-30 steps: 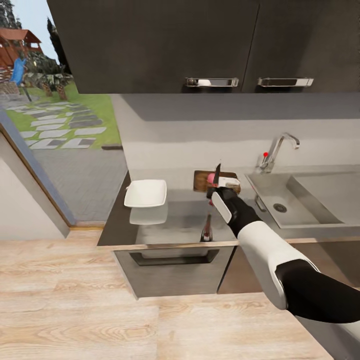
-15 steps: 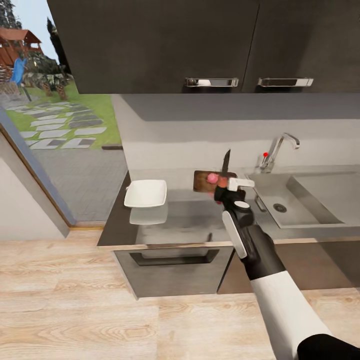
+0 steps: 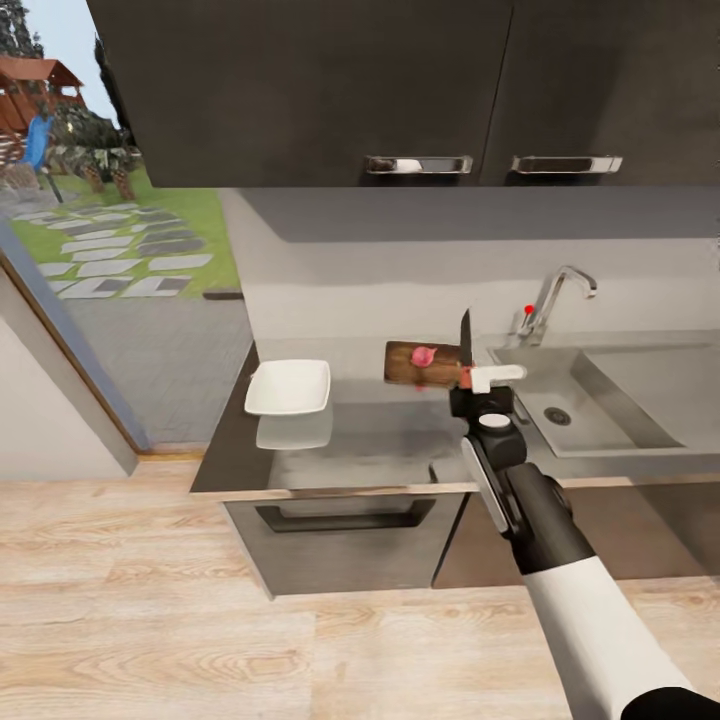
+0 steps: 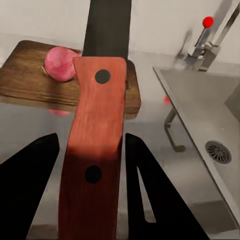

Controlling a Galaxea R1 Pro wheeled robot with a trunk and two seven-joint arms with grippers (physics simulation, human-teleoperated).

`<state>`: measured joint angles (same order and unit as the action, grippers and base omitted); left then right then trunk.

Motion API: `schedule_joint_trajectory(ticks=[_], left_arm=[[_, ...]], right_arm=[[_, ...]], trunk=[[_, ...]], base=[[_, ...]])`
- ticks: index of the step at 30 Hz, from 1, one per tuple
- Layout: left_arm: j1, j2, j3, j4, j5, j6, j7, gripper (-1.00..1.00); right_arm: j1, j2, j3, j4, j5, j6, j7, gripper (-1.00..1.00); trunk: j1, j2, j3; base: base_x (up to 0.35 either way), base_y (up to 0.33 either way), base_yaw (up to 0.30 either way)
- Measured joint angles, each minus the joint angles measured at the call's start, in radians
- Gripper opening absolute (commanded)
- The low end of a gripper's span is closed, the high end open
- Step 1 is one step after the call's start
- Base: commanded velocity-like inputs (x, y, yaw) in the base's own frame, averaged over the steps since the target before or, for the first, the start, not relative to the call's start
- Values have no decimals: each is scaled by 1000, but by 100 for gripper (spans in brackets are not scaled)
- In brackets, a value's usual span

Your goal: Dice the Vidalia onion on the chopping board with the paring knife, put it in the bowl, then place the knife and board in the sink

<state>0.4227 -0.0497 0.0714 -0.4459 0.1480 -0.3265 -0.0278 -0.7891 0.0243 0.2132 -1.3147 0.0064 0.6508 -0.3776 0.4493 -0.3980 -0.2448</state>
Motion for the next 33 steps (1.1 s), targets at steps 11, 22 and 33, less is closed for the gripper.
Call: schedule_joint_trajectory(ticks=[11,22,33], left_arm=[[0,0,0,0,0,0,0,100],[0,0,0,0,0,0,0,100],[0,0,0,0,0,0,0,100]], right_arm=[[-13,2,83,-3,191,198,53,-100],[-99,35,143,3,277,311,145,-100],[-105,61,237,23,277,313,148,-100]], trunk=[[0,0,0],[0,0,0],[0,0,0]], base=[[69,-137,0],[93,-122,0],[210,-14,0]])
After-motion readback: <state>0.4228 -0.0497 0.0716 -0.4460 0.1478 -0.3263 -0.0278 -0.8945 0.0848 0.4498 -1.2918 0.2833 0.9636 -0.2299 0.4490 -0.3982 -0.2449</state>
